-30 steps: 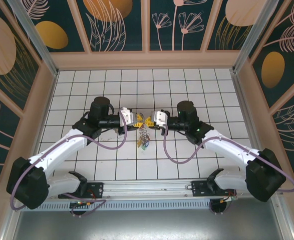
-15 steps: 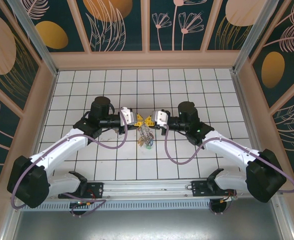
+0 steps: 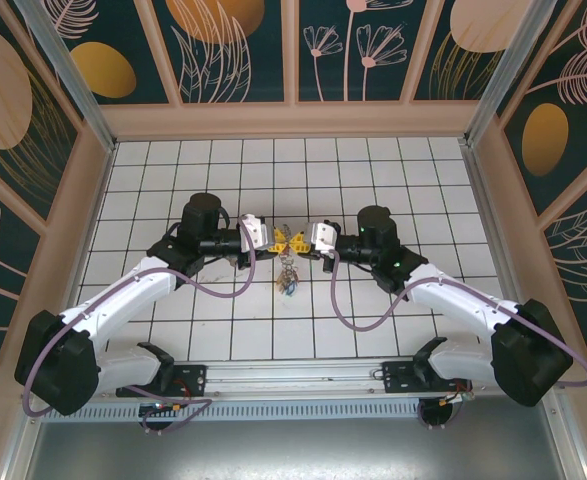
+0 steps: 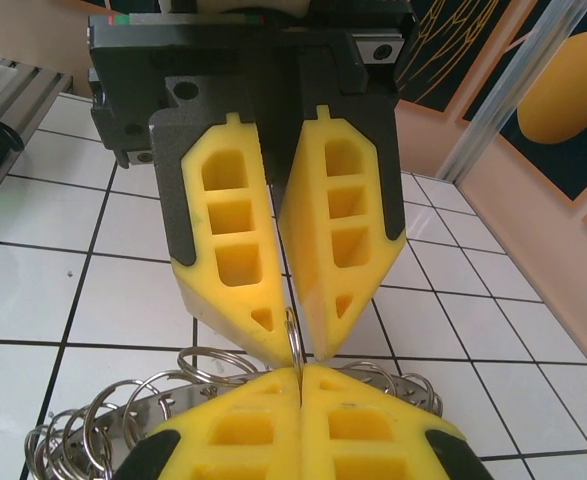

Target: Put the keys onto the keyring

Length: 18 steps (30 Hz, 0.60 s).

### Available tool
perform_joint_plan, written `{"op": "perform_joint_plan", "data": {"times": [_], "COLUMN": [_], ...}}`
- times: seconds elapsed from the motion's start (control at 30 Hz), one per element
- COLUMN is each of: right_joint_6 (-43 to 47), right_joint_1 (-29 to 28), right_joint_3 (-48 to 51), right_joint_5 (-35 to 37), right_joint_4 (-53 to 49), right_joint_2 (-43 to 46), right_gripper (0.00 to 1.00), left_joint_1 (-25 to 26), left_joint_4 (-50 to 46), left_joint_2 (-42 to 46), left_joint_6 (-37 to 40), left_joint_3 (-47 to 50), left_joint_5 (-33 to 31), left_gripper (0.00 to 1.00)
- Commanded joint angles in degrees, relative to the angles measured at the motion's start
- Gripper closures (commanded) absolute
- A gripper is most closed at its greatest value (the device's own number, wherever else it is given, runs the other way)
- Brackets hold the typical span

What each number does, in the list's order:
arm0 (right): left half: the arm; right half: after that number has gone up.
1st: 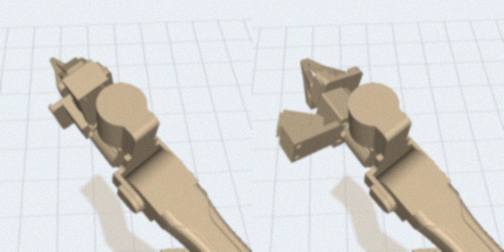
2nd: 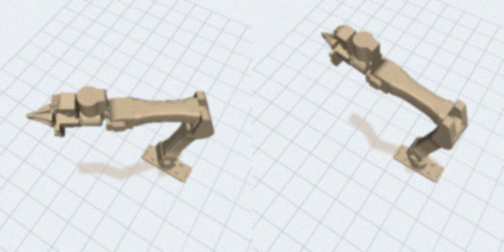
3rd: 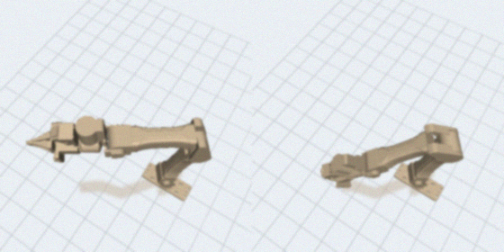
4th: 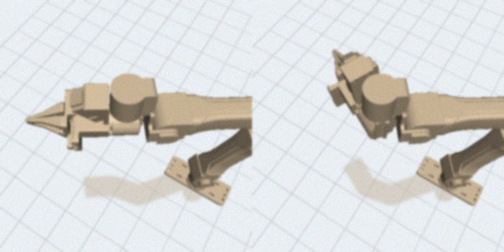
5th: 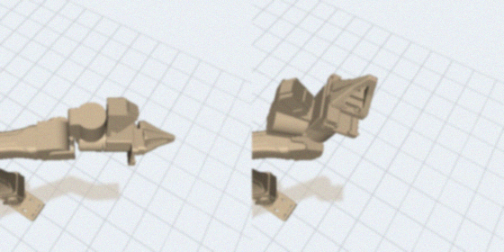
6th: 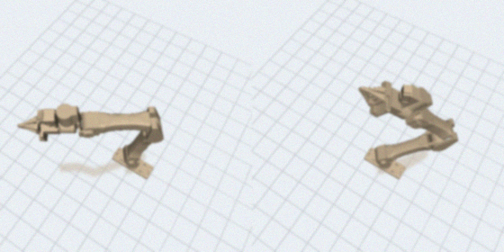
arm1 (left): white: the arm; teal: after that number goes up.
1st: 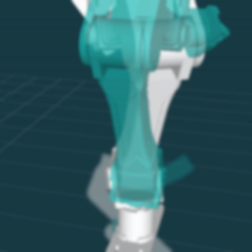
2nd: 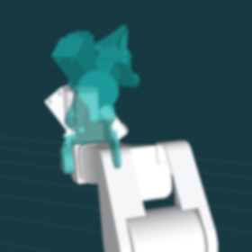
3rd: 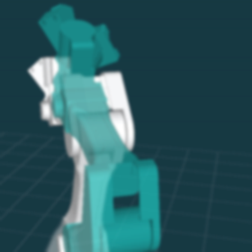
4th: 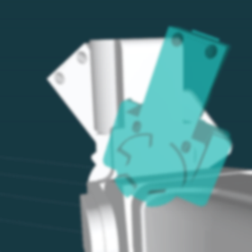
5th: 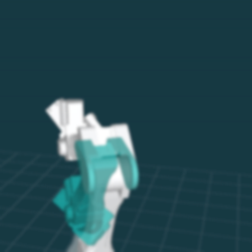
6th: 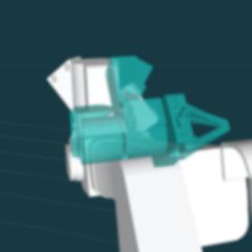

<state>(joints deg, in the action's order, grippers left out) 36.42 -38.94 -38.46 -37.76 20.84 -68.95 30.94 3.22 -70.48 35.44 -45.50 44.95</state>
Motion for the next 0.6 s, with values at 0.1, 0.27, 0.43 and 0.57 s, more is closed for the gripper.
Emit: {"op": "perform_joint_plan", "data": {"times": [0.1, 0.27, 0.43, 0.57], "right_joint_6": [-1.28, -1.38, 1.91, 4.4], "right_joint_1": [0.22, 0.18, 0.09, 0.09], "right_joint_3": [0.49, 0.51, -0.45, -0.76], "right_joint_5": [-1.6, -1.88, -0.64, 1.85], "right_joint_4": [4.46, 4.52, -0.73, -4.55], "right_joint_2": [1.94, 1.72, 0.95, 1.2], "right_gripper": [1.0, 1.0, 1.0, 0.9], "left_joint_1": [0.26, 0.27, 0.23, 0.24], "left_joint_4": [0.62, 0.63, 1.54, 2.36], "left_joint_2": [-0.41, -0.54, 0.85, 3.44], "left_joint_6": [-0.26, -0.31, -0.24, 0.72], "left_joint_3": [0.12, -0.28, 0.31, 1.14], "left_joint_5": [1.19, 2.16, 1.03, -5.65], "left_gripper": [0.93, 1.0, 1.0, 1.0]}}
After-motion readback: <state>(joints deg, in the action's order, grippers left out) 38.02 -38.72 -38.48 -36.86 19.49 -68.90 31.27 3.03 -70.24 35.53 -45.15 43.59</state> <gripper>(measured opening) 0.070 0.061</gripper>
